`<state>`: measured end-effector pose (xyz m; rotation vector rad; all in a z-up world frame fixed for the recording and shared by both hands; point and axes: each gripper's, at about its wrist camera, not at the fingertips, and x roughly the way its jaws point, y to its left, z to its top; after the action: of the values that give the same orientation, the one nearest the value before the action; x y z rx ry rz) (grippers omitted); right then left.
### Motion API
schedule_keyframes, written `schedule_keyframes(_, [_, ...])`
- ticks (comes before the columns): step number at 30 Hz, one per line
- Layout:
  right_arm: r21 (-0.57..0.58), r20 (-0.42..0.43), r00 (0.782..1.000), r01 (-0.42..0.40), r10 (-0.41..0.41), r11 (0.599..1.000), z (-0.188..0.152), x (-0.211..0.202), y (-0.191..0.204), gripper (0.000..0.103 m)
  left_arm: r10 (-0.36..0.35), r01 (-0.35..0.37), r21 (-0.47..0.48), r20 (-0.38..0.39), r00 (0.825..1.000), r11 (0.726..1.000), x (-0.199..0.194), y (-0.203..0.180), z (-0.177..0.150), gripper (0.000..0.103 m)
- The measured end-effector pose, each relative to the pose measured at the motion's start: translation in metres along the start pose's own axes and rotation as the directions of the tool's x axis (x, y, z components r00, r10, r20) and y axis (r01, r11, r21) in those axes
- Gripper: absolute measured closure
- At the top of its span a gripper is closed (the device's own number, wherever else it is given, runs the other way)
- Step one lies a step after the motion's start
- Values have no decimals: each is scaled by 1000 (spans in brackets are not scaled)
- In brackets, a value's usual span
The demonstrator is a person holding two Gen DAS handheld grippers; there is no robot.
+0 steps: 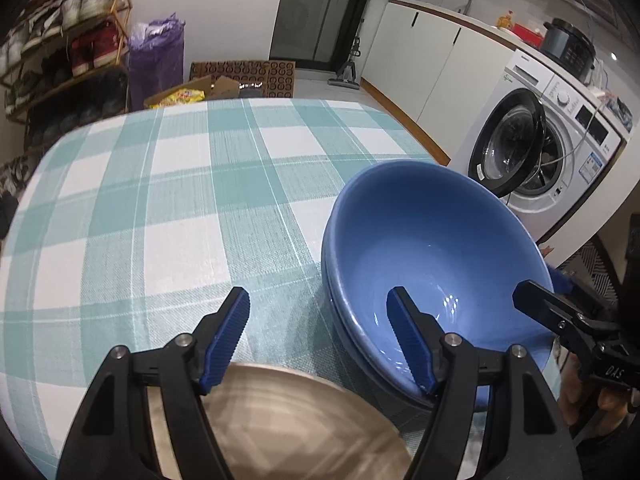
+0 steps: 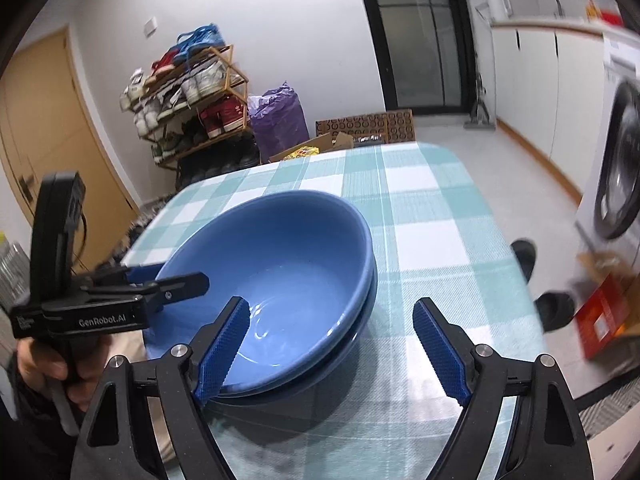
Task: Organize plates and bowls
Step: 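Open both grippers and regrasp the rim of the nested blue bowls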
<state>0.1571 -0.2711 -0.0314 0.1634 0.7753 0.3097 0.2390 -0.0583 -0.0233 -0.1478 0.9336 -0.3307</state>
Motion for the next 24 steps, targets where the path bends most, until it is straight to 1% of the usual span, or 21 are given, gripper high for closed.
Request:
schedule_keyframes(5, [93, -4, 999, -46, 46, 995, -2, 4, -13, 18, -2, 2, -14, -12, 1000, 1000, 2, -1, -2, 31])
schedule_keyframes(10, [98, -11, 999, -46, 48, 994, -2, 8, -14, 17, -2, 2, -10, -18, 1000, 1000, 4, -3, -2, 31])
schedule_keyframes(12, [99, -13, 999, -45, 46, 994, -3, 9, -14, 17, 1, -1, -3, -26, 1000, 1000, 6, -4, -1, 23])
schedule_keyframes(13, [100, -15, 999, -45, 46, 994, -3, 10, -14, 17, 1, -1, -3, -26, 1000, 1000, 5, -5, -1, 11])
schedule_keyframes(14, [99, -18, 999, -47, 49, 994, -3, 11, -14, 17, 0, 0, -3, -23, 1000, 1000, 5, -5, -1, 5])
schedule_keyframes(18, [99, -22, 998, -49, 52, 994, -5, 13, -11, 16, -9, 9, -7, -18, 1000, 1000, 4, -4, 0, 5])
schedule_keyframes(20, [106, -24, 998, -53, 56, 993, -5, 15, -11, 15, -9, 9, -10, -25, 1000, 1000, 5, -3, 0, 0])
schedule_keyframes(24, [113, -28, 998, -56, 60, 992, -5, 19, -11, 15, -22, 22, -5, -22, 1000, 1000, 5, -5, 0, 0])
